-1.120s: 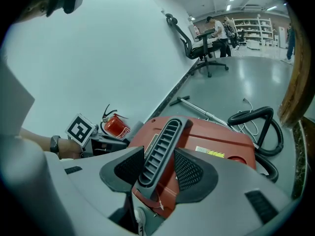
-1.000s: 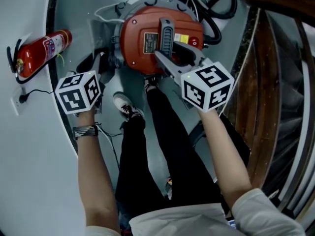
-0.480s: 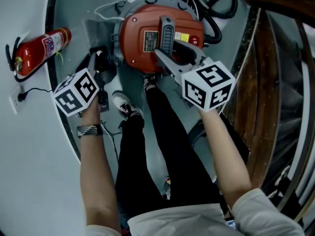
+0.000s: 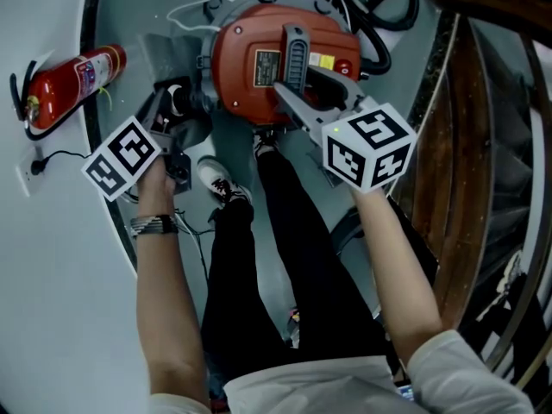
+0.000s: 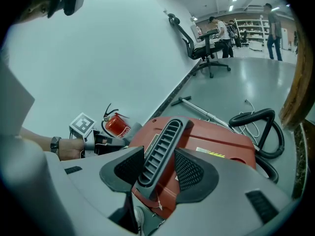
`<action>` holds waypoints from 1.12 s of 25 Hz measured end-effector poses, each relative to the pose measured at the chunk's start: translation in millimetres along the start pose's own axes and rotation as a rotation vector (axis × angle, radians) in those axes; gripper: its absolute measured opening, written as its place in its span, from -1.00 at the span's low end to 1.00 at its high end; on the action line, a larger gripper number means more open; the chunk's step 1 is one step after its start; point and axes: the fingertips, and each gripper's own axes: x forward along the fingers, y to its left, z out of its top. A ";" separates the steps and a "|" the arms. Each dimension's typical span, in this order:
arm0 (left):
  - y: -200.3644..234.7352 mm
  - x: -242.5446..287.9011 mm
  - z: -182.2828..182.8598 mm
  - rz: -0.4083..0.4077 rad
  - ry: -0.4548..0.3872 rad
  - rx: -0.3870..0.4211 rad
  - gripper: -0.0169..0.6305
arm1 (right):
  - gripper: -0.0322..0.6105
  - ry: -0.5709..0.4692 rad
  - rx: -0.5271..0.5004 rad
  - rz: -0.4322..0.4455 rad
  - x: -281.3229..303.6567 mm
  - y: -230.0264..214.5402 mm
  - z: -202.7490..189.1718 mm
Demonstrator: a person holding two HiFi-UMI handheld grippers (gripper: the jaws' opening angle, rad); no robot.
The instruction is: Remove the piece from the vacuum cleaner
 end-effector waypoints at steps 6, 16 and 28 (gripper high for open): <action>-4.4 1.1 -1.2 0.033 0.053 0.183 -0.87 | -0.30 0.004 -0.003 0.001 -0.4 0.0 -0.1; -12.1 1.1 -0.8 0.040 0.115 0.505 -0.86 | -0.30 0.007 -0.010 0.012 -0.1 0.8 0.7; -24.1 3.0 -3.3 0.005 0.154 0.852 -0.82 | -0.30 0.004 -0.008 0.016 0.3 0.8 0.3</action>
